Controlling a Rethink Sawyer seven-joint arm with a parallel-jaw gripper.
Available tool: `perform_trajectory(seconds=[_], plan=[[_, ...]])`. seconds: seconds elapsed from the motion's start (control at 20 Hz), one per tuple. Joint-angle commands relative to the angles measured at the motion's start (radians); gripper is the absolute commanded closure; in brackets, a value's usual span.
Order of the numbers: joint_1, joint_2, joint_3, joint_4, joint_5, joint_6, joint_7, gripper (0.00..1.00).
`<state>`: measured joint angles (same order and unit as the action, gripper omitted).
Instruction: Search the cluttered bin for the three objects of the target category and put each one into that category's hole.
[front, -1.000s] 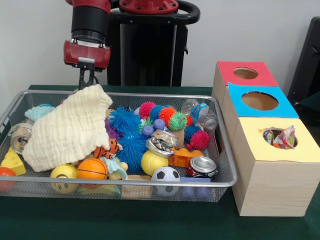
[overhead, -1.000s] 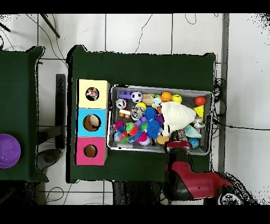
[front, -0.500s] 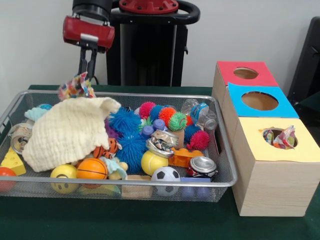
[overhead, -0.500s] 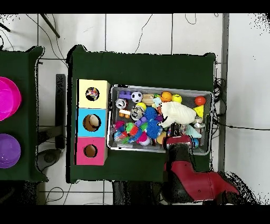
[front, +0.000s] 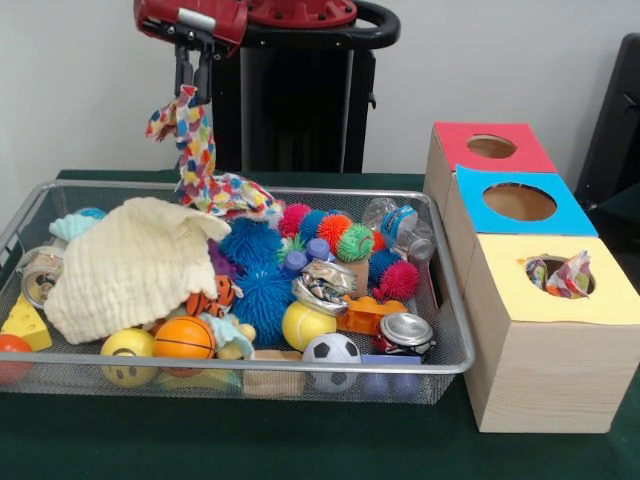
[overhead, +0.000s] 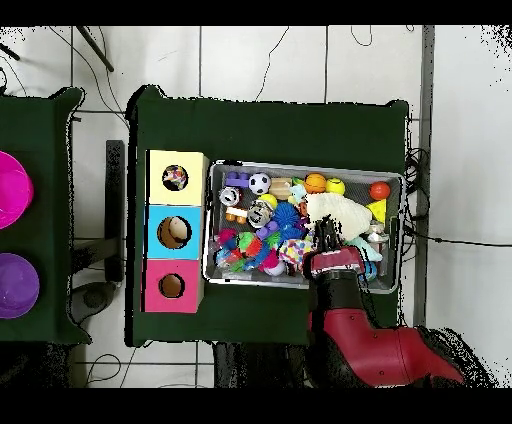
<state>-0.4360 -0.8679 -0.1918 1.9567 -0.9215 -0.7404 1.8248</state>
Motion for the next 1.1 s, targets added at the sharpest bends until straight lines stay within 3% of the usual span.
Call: perform_trajectory(seconds=[0.05,0.6,0.9,1.1], plan=[[0.02,-0.02,0.081,-0.01,-0.062,-0.082,0.097,1.0],[0.046,-0.044,0.073,0.004,-0.079,-0.05,0.118,1.0],[0.069,-0.067,0.064,0.0,-0.038,0.008,0.136,1.0],[0.078,-0.122,0.095,-0.028,-0.065,0.106,0.207,1.0]])
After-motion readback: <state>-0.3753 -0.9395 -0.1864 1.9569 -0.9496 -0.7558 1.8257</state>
